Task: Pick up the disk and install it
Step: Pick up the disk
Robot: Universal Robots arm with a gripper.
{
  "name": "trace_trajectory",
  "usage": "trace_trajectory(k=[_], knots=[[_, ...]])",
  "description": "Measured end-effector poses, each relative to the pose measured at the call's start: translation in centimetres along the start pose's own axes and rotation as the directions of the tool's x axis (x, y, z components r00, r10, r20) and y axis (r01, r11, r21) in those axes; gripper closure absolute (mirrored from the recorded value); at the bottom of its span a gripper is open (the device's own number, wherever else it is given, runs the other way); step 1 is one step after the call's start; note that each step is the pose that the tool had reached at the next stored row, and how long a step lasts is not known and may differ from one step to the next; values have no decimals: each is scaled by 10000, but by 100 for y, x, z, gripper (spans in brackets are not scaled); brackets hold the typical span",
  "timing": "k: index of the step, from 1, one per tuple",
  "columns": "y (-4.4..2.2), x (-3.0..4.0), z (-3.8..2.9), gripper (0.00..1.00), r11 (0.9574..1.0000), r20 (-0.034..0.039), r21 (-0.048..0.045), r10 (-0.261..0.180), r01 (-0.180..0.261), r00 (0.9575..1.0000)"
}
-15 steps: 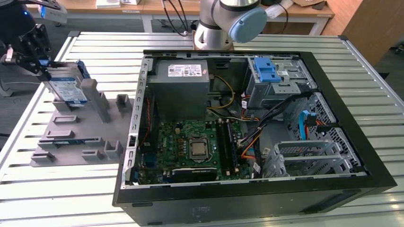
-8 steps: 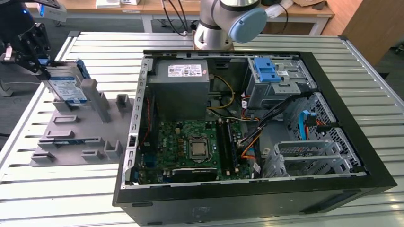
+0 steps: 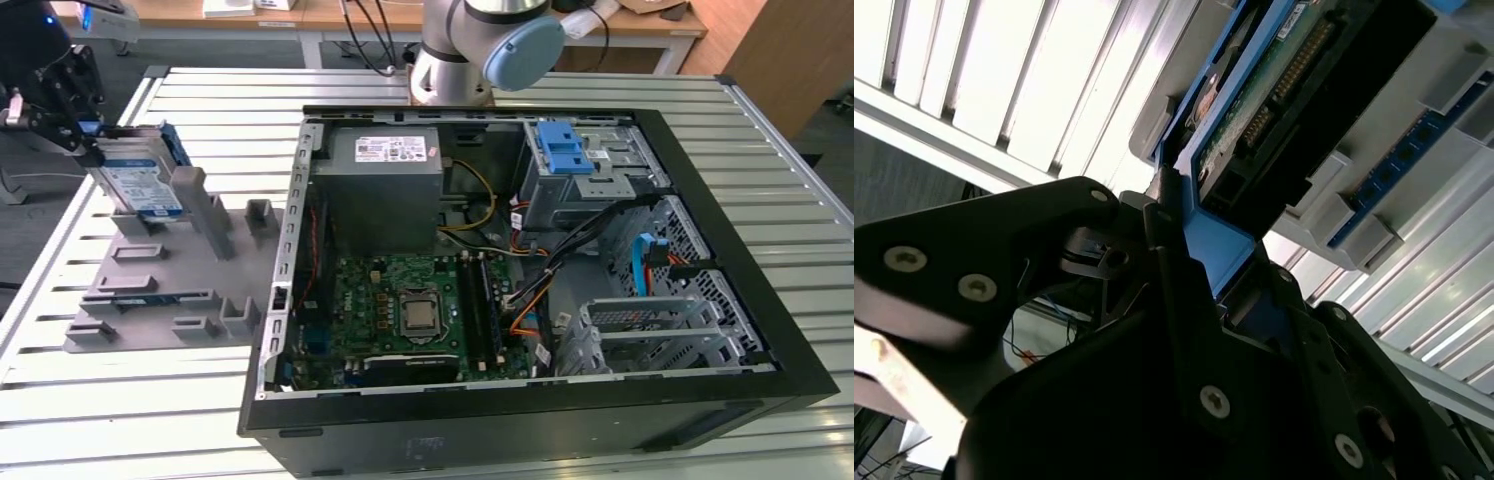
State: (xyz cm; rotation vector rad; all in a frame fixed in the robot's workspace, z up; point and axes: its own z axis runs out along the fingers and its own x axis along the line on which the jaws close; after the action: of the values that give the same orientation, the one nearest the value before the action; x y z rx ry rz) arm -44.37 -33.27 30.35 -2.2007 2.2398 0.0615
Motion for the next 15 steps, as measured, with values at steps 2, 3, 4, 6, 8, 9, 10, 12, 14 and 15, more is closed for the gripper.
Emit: trace_trajectory(k=[2,3,4,6,8,9,10,12,14,15], knots=[[0,0,-11,64,10000,0,1,0,0,10000],[1,0,-16,64,10000,0,1,0,0,10000],[1,-1,-22,64,10000,0,1,0,0,10000],[1,-1,-31,64,10000,1,1,0,0,10000],[1,-1,-41,64,10000,1,1,0,0,10000],[1,-2,-46,64,10000,0,0,0,0,10000],[1,-2,-51,64,10000,0,0,0,0,10000],[2,-2,-59,64,10000,1,1,0,0,10000],[2,-2,-67,64,10000,0,1,0,0,10000],[2,-2,-71,64,10000,0,0,0,0,10000]])
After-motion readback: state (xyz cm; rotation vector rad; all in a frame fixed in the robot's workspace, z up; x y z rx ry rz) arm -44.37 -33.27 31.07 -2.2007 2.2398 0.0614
